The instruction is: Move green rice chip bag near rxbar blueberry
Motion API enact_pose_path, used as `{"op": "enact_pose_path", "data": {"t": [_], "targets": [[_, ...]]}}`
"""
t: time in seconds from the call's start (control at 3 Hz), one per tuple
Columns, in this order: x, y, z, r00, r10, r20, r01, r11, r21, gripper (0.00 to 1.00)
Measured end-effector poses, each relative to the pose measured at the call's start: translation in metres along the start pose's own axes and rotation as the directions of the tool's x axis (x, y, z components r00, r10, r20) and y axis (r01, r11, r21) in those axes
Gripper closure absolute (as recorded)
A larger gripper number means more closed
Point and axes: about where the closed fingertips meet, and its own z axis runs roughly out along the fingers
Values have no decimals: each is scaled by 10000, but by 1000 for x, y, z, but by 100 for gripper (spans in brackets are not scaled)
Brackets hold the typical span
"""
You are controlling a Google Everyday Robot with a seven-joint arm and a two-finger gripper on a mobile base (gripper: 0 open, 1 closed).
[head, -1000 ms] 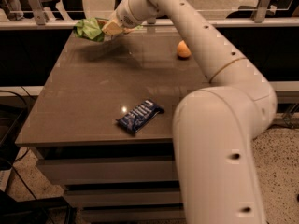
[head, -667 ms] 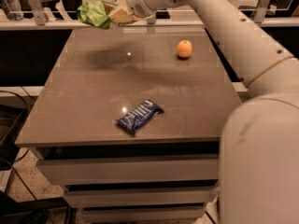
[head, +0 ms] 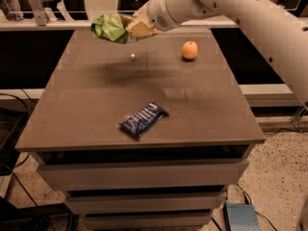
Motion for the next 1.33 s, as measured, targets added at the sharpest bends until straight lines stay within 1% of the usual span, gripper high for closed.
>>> {"op": "enact_pose_path", "data": {"t": [0.33, 0.67, 1.0, 1.33], "targets": [[-1, 1, 2, 10000, -12, 11, 12, 10000, -36, 100], [-1, 1, 13, 9999, 96, -60, -99, 9990, -433, 100], [0, 20, 5, 9992, 363, -149, -376, 9941, -1017, 100], [10, 56, -15, 9963, 785, -362, -831, 9848, -1527, 100]]}}
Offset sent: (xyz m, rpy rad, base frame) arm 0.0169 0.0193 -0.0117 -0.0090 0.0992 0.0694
